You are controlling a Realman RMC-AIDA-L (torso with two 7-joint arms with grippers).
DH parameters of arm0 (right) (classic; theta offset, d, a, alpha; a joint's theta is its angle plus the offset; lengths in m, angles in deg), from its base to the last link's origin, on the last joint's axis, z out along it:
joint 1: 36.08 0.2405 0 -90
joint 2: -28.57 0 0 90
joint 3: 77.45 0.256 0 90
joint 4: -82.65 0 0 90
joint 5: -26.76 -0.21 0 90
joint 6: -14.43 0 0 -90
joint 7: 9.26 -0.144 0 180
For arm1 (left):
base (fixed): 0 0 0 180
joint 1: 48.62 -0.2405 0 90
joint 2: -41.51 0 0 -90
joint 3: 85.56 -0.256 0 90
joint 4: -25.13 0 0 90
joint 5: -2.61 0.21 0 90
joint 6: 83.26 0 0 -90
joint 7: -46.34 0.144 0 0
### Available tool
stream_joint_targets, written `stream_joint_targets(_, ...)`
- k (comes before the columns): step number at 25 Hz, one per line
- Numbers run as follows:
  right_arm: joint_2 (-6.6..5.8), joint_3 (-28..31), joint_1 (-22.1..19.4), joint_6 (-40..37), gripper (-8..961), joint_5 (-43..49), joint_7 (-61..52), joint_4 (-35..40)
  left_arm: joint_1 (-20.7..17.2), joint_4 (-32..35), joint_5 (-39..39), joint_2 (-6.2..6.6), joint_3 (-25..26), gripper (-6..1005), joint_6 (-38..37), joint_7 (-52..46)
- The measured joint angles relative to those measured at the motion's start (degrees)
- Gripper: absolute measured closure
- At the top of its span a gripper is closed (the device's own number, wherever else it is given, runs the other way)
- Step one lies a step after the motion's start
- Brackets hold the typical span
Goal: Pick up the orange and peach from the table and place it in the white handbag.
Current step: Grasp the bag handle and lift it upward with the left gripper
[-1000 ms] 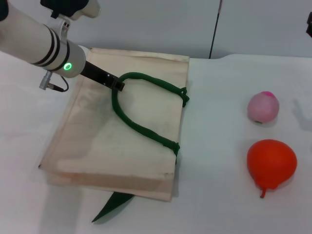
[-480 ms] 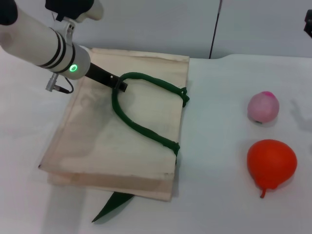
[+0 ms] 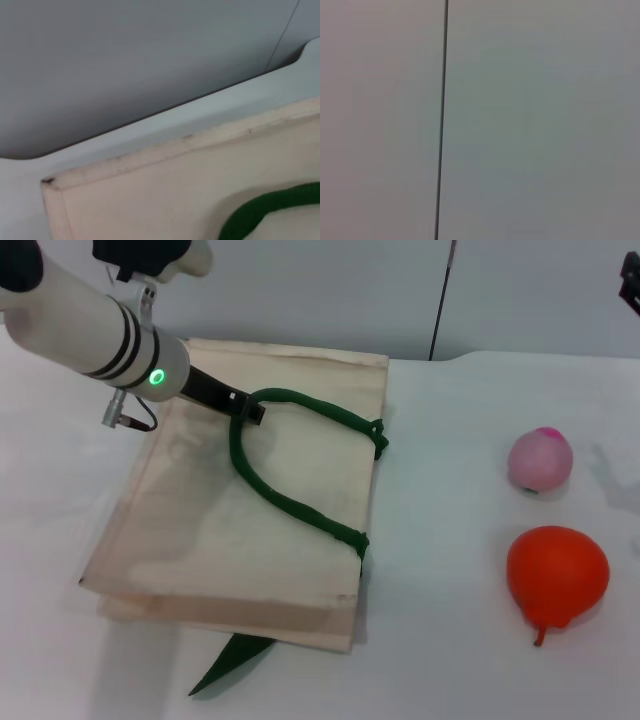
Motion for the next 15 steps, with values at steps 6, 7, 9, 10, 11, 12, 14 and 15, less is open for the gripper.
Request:
stream_joint_targets(6, -0.06, -0.5, -0.1, 0.0, 286, 0.1, 0.0, 0.7, 1.3, -3.1, 0.5, 0.19, 0.0, 509, -1.1, -0.4)
stream_joint_targets(7, -0.06, -0.6, -0.1, 0.0, 286, 0.1, 0.0, 0.8, 1.4, -3.2, 0.6, 0.19, 0.0, 509, -1.2, -0.4)
stream_joint_targets(9, -0.06, -0.7, -0.2, 0.0, 286, 0.1, 0.0, 1.0, 1.4, -3.3, 0.6, 0.21, 0.0, 522, -1.3, -0.4)
stream_joint_targets(10, -0.06, -0.7, -0.2, 0.0, 286, 0.1, 0.0, 1.0, 1.4, -3.3, 0.6, 0.25, 0.0, 535, -1.4, -0.4)
stream_joint_targets(11, -0.06, -0.7, -0.2, 0.0, 286, 0.1, 0.0, 1.0, 1.4, -3.3, 0.6, 0.28, 0.0, 547, -1.4, -0.5)
stream_joint_targets(12, -0.06, -0.8, -0.2, 0.0, 285, 0.1, 0.0, 1.0, 1.4, -3.3, 0.6, 0.30, 0.0, 560, -1.4, -0.5)
stream_joint_targets(14, -0.06, -0.8, -0.2, 0.0, 285, 0.1, 0.1, 1.0, 1.4, -3.3, 0.6, 0.31, 0.0, 586, -1.4, -0.6)
stream_joint_targets(15, -0.06, -0.8, -0.2, 0.0, 285, 0.1, 0.1, 1.0, 1.4, -3.3, 0.6, 0.32, 0.0, 599, -1.5, -0.6)
